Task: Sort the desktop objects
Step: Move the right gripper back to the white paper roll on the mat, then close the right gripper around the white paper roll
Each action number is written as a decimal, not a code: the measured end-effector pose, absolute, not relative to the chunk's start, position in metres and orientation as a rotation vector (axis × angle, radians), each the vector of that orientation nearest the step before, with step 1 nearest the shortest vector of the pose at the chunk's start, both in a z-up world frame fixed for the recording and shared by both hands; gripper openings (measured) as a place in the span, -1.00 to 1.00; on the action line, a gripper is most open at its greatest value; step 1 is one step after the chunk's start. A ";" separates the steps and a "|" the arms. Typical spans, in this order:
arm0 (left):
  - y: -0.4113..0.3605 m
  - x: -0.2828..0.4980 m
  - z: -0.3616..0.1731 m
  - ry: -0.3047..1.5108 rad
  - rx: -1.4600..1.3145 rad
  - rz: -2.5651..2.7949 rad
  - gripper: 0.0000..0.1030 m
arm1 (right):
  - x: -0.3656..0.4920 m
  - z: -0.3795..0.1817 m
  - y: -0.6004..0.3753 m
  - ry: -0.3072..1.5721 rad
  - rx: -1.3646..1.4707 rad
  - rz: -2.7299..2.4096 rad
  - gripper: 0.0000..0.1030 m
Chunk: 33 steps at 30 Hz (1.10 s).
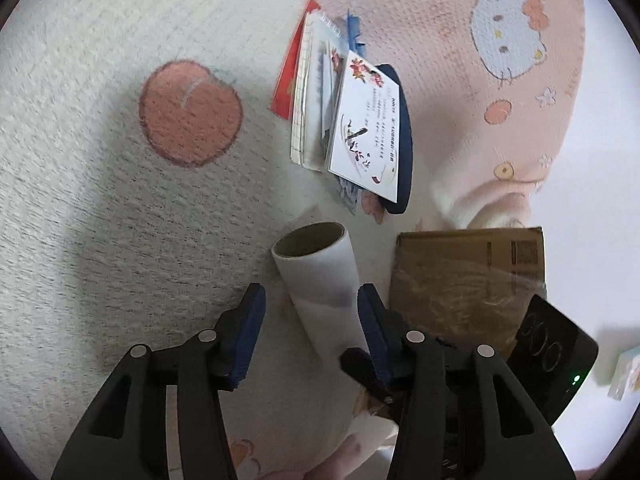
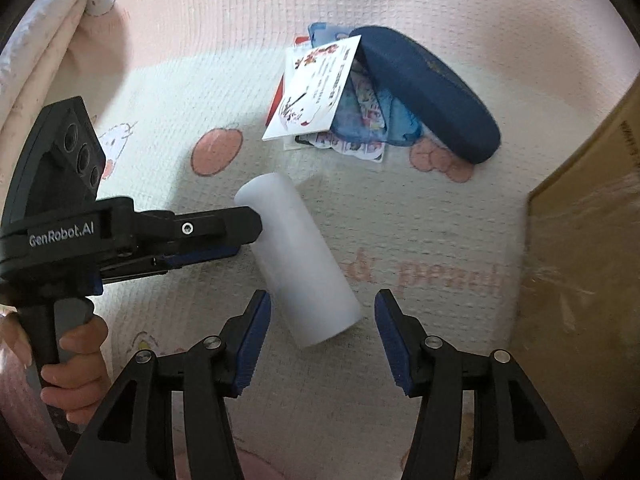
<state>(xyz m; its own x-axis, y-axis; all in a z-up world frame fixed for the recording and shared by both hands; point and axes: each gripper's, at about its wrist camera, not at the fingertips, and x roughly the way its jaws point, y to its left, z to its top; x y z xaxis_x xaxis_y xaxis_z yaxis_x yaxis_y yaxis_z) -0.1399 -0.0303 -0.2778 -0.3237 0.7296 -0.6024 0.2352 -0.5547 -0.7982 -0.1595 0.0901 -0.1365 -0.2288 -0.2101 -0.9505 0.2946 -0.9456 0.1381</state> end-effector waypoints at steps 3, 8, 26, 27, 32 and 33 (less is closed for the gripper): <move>-0.025 -0.144 -0.279 -1.214 -1.561 1.909 0.02 | -0.165 -0.142 0.090 0.082 1.716 -2.214 0.00; -0.020 -0.148 -0.282 -1.204 -1.563 1.918 0.02 | -0.173 -0.149 0.094 -0.031 1.726 -2.166 0.00; -0.026 -0.141 -0.246 -1.236 -1.380 1.890 -0.09 | -0.160 -0.103 0.089 -0.035 1.635 -2.201 -0.18; -0.026 -0.141 -0.238 -1.233 -1.358 1.893 -0.09 | -0.157 -0.091 0.090 -0.032 1.616 -2.218 -0.19; -0.019 -0.138 -0.188 -1.179 -1.211 1.915 -0.08 | -0.142 -0.039 0.091 0.031 1.492 -2.321 -0.19; -0.016 -0.138 -0.181 -1.164 -1.194 1.915 -0.08 | -0.138 -0.028 0.093 0.043 1.470 -2.347 -0.19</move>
<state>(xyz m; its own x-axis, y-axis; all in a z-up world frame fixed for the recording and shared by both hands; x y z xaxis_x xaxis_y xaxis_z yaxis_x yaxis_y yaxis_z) -0.1378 -0.0158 -0.1808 -0.4207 0.8205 -0.3870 -0.0343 -0.4407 -0.8970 -0.1379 0.0930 -0.0281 -0.3877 -0.2919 -0.8744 0.3236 -0.9313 0.1674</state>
